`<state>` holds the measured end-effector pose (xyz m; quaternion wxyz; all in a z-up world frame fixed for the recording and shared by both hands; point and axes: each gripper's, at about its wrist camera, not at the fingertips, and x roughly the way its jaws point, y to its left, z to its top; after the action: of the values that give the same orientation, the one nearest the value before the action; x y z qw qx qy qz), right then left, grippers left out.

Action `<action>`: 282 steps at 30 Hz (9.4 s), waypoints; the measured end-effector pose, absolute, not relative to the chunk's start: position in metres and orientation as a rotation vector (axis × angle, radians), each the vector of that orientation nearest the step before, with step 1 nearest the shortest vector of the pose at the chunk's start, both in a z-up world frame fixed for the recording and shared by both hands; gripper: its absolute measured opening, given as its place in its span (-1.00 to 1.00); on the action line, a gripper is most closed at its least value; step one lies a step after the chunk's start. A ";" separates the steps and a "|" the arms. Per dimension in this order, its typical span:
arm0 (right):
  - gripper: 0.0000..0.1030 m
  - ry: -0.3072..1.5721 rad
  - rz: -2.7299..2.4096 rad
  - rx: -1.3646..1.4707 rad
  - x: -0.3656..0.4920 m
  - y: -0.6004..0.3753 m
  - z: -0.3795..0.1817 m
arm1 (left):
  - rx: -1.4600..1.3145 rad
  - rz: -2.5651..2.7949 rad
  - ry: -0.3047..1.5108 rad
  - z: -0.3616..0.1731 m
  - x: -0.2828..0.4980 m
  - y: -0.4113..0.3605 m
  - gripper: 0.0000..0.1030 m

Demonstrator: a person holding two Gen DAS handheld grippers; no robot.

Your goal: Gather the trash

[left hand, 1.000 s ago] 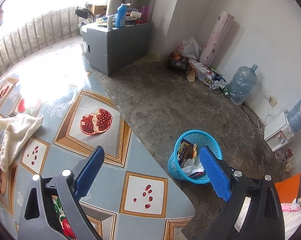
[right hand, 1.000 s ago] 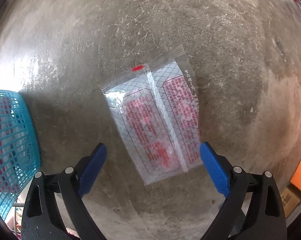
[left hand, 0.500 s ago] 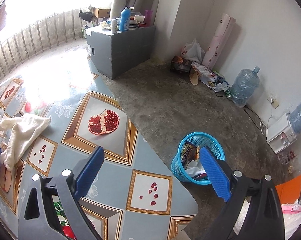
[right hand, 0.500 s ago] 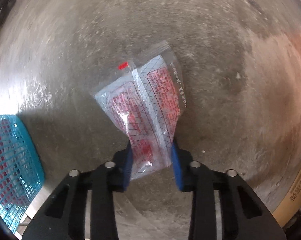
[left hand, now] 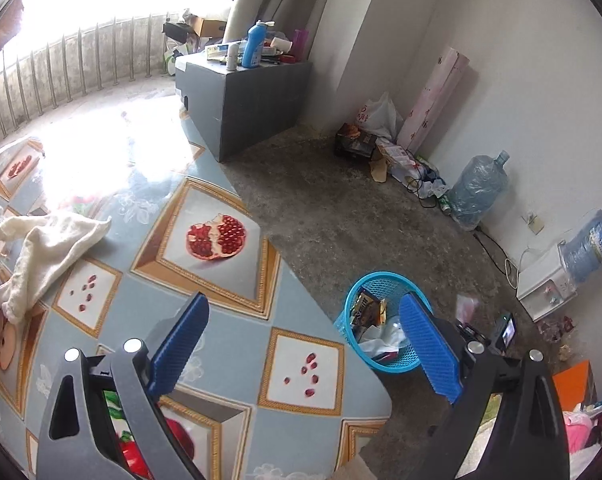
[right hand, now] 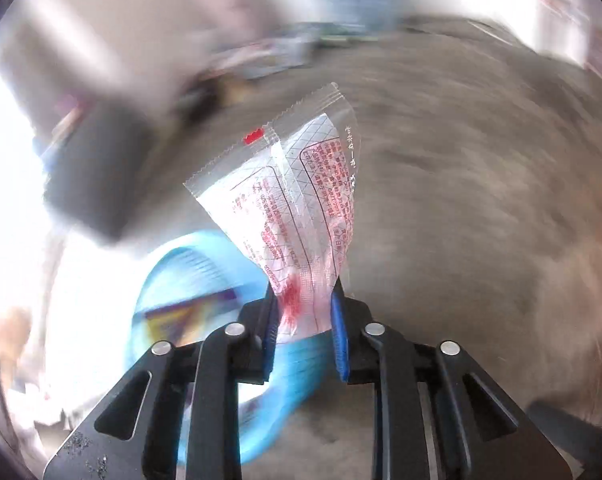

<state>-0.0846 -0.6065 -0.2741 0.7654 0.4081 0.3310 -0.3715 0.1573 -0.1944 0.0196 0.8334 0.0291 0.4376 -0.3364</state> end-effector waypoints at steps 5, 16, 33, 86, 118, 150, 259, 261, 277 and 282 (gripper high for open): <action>-0.22 0.971 -0.617 0.842 -0.010 -0.566 -0.309 | 0.024 -0.672 0.891 0.027 0.154 -0.156 0.82; 0.59 1.176 -0.625 0.766 0.016 -0.540 -0.306 | -0.091 -0.553 0.814 0.039 0.138 -0.054 0.82; 0.59 0.729 -0.390 0.639 0.066 -0.435 -0.059 | -0.294 -0.325 0.628 0.055 0.122 0.117 0.82; 0.06 1.089 0.507 0.866 0.296 -0.145 0.002 | -0.286 -0.478 0.877 0.024 0.221 0.096 -0.76; 0.08 1.064 0.211 0.526 0.214 -0.256 -0.015 | -0.121 -0.481 1.080 -0.040 0.211 0.028 -0.75; 0.30 1.088 0.115 0.308 0.151 -0.238 -0.019 | 0.268 -0.560 0.930 -0.057 0.138 -0.042 0.09; 0.84 0.593 -0.343 0.277 -0.006 -0.317 0.040 | 0.103 -0.525 0.633 0.058 0.082 -0.092 0.89; 0.84 0.614 -0.288 0.269 -0.001 -0.300 0.041 | 0.093 -0.431 0.646 0.050 0.075 -0.067 0.89; 0.84 0.826 -0.260 0.005 0.009 -0.214 0.014 | 0.032 0.001 0.758 0.014 0.042 0.013 0.89; 0.84 0.915 -0.285 -0.017 0.005 -0.211 -0.004 | 0.052 -0.009 0.879 -0.011 0.046 0.009 0.89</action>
<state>0.0052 -0.2110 -0.0042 0.8872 -0.0080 0.4403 -0.1373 0.0458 0.0094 -0.0114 0.9047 0.0249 0.4253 -0.0041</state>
